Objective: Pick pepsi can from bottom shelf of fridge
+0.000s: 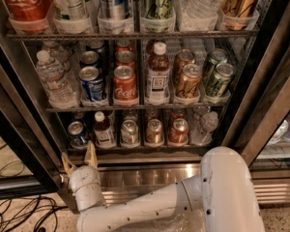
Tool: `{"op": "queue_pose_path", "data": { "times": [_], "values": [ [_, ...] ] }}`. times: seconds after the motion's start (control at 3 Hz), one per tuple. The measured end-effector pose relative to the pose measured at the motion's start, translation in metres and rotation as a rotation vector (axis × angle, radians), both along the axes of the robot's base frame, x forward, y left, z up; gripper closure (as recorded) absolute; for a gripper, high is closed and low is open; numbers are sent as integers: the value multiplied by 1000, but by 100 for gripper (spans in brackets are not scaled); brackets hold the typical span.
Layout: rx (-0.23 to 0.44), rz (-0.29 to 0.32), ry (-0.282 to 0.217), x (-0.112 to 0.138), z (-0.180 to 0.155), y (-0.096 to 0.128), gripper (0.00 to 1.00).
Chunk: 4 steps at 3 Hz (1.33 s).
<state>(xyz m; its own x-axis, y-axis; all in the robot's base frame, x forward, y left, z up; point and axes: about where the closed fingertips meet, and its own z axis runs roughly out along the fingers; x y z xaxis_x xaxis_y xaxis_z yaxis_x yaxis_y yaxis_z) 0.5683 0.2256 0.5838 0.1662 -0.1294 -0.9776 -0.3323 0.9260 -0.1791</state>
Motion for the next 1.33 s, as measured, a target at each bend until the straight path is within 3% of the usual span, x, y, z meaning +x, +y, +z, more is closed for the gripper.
{"op": "queue_pose_path", "data": {
  "times": [0.67, 1.0, 1.33],
  "values": [
    [24, -10, -28, 7, 6, 9, 32],
    [34, -23, -38, 10, 8, 11, 40],
    [41, -38, -48, 13, 11, 11, 41]
  ]
}}
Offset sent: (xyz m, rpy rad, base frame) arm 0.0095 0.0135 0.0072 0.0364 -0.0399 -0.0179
